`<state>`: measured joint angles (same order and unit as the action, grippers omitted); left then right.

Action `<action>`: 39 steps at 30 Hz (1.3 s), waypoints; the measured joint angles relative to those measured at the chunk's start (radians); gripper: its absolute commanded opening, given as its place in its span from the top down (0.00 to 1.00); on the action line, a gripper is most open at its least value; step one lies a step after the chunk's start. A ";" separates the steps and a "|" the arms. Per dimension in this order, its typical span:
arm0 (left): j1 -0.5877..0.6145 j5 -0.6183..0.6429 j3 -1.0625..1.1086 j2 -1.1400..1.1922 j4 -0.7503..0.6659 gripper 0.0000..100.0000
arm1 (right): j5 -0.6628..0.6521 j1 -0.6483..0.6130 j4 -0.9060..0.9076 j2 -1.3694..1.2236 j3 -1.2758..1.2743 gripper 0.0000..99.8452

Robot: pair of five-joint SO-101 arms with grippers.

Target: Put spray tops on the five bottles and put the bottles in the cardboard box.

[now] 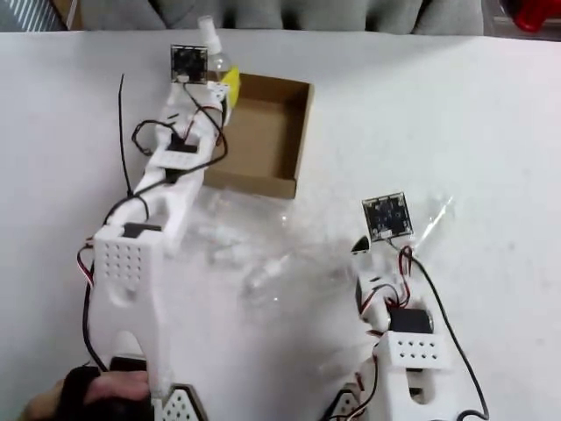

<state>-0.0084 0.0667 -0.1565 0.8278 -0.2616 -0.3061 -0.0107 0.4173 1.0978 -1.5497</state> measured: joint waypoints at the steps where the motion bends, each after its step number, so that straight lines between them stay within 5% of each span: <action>1: 0.002 -0.002 0.000 0.000 0.000 0.75 | 0.000 0.000 0.000 0.000 0.000 0.98; 39: 0.012 0.003 0.133 -0.107 0.031 0.74 | 0.000 0.000 0.000 0.000 0.000 0.98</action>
<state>0.0038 0.0698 -0.0230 0.7204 -0.2309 -0.3061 -0.0107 0.4173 1.0978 -1.5497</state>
